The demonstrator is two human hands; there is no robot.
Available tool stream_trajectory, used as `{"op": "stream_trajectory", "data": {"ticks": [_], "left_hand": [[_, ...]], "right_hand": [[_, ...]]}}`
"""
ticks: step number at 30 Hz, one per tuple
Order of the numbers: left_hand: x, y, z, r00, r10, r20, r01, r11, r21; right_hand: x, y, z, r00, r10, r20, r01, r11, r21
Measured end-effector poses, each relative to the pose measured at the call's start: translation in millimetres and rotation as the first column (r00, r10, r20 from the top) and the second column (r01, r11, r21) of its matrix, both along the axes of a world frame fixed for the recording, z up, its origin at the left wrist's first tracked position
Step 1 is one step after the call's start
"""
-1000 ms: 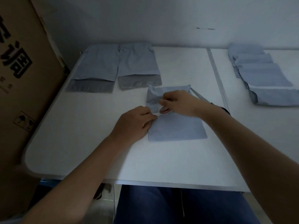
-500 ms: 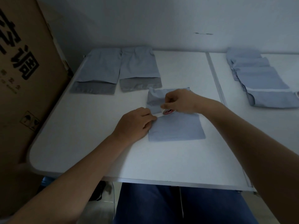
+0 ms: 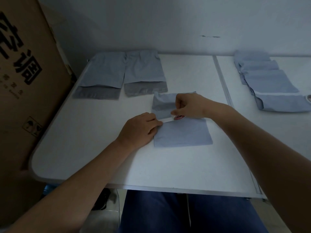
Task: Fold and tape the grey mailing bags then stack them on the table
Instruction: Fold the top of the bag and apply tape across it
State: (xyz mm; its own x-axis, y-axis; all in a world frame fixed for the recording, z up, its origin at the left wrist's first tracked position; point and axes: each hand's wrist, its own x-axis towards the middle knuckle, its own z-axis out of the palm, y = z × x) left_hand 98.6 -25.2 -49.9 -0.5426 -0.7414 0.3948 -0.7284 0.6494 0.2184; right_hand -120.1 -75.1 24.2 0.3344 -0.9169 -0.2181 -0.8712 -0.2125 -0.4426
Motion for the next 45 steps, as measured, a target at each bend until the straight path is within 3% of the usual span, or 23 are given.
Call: {"op": "stream_trajectory", "data": {"ticks": [23,45], "left_hand": [[0.2,0.4,-1.6,1.0,0.011,-0.014,-0.011,1.0,0.021],[0.1,-1.4,1.1,0.999,-0.01,0.04,0.01,1.0,-0.008]], "right_hand": [[4.9,0.2,6.7,0.992,0.03,-0.124,-0.036,0.998,-0.048],[2.4,3.5,-3.6,0.993,0.011,-0.115,-0.021,0.996,-0.09]]}}
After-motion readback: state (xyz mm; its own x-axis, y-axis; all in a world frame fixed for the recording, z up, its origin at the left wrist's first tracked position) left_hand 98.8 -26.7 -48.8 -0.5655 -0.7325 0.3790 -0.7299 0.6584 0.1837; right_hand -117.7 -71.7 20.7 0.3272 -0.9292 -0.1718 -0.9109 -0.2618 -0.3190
